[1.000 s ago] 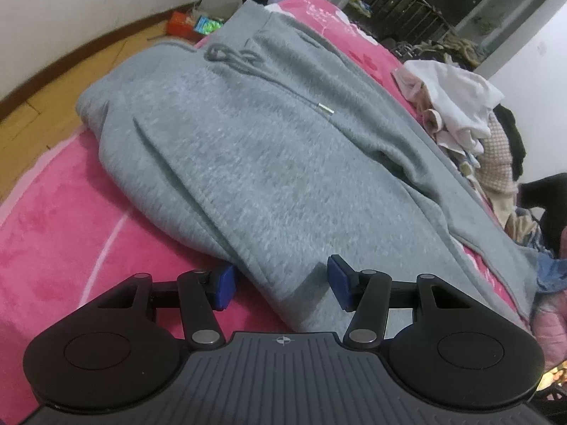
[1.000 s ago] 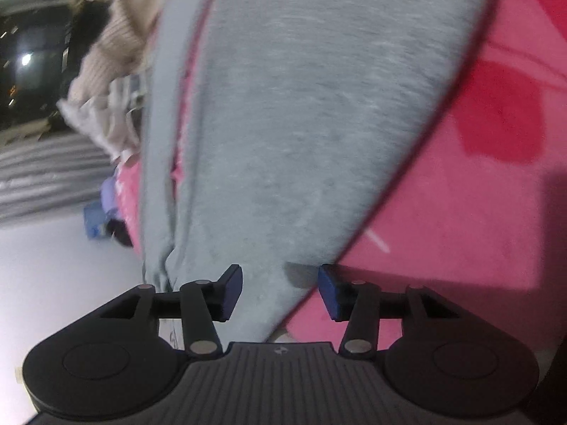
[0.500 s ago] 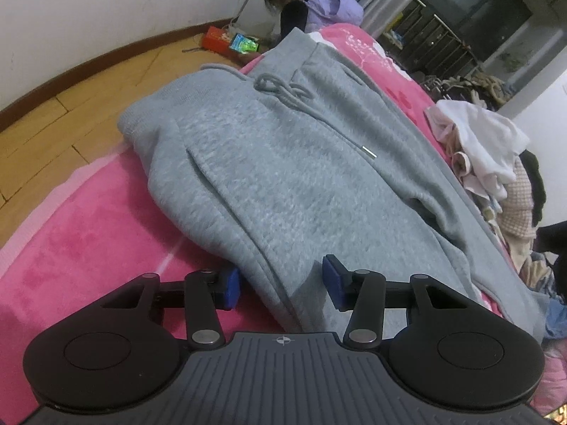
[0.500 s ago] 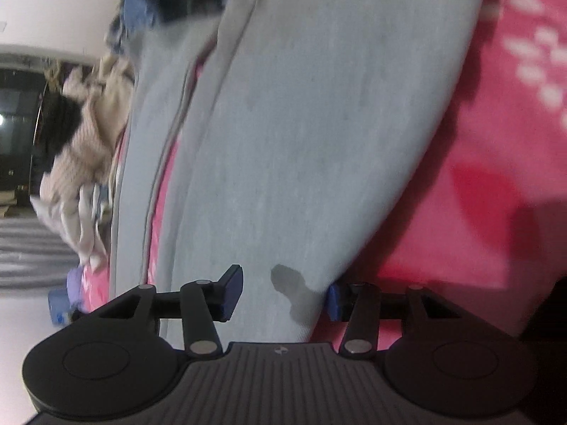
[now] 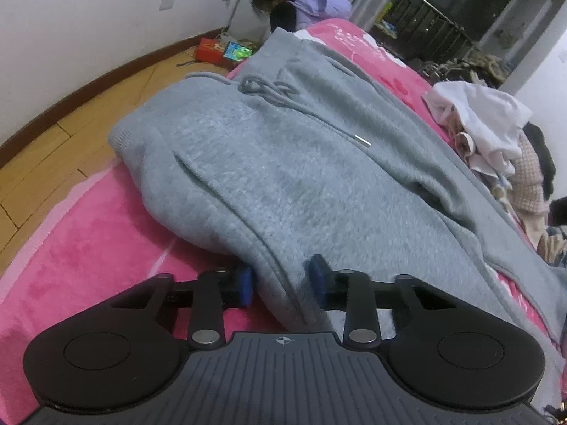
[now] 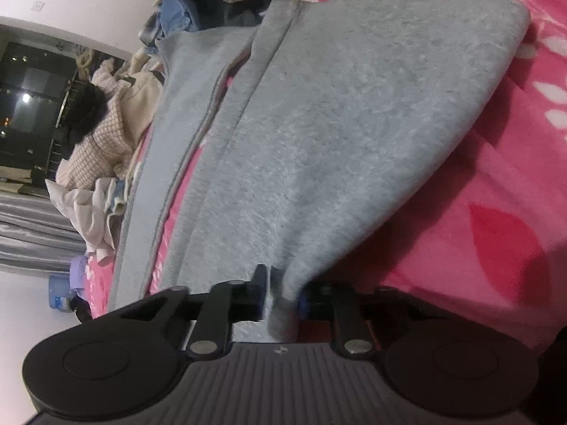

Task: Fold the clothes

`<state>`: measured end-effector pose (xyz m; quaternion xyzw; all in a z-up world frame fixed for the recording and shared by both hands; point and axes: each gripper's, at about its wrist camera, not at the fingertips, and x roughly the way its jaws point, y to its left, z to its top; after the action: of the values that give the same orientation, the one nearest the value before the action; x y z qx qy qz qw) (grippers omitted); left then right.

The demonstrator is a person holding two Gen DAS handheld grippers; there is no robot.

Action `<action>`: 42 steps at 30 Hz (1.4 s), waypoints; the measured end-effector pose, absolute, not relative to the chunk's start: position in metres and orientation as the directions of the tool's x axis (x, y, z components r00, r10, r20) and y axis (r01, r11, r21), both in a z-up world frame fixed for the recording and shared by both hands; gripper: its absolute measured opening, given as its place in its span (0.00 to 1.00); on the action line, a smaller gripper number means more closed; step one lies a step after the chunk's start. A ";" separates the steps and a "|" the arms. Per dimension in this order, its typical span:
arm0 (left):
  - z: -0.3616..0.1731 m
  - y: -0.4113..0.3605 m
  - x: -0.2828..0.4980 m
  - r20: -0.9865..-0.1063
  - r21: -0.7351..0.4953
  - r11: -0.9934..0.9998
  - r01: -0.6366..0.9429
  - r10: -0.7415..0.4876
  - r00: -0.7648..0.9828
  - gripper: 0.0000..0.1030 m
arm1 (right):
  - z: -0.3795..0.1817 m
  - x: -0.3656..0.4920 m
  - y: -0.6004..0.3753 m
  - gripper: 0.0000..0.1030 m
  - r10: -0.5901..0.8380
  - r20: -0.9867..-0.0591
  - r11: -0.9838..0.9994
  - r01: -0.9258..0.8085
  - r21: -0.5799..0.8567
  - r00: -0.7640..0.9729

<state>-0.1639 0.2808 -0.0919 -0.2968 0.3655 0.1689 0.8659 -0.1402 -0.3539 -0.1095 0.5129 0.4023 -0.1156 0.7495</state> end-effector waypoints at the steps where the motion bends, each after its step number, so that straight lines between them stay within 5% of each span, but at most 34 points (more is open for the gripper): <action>1: -0.090 0.280 -0.163 -0.738 -0.380 0.772 -0.510 0.079 0.670 0.18 | -0.108 -0.141 -0.354 0.12 0.235 -0.718 0.452 0.581 0.678 0.655; 7: -0.075 0.271 -0.160 -0.727 -0.337 0.800 -0.496 0.114 0.677 0.09 | -0.097 -0.144 -0.352 0.07 0.222 -0.688 0.464 0.546 0.698 0.691; 31: -0.006 0.267 -0.091 -0.637 -0.299 0.879 -0.371 0.106 0.764 0.08 | -0.047 -0.098 -0.361 0.04 0.241 -0.502 0.428 0.373 0.823 0.831; 42: 0.001 0.278 -0.059 -0.566 -0.405 0.834 -0.375 0.093 0.819 0.07 | -0.028 -0.054 -0.359 0.04 0.226 -0.456 0.428 0.333 0.840 0.861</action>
<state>-0.0594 0.2779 0.0008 -0.2583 0.2722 0.1275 0.9181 -0.0544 -0.3586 -0.0284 0.5339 0.2615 -0.0334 0.8034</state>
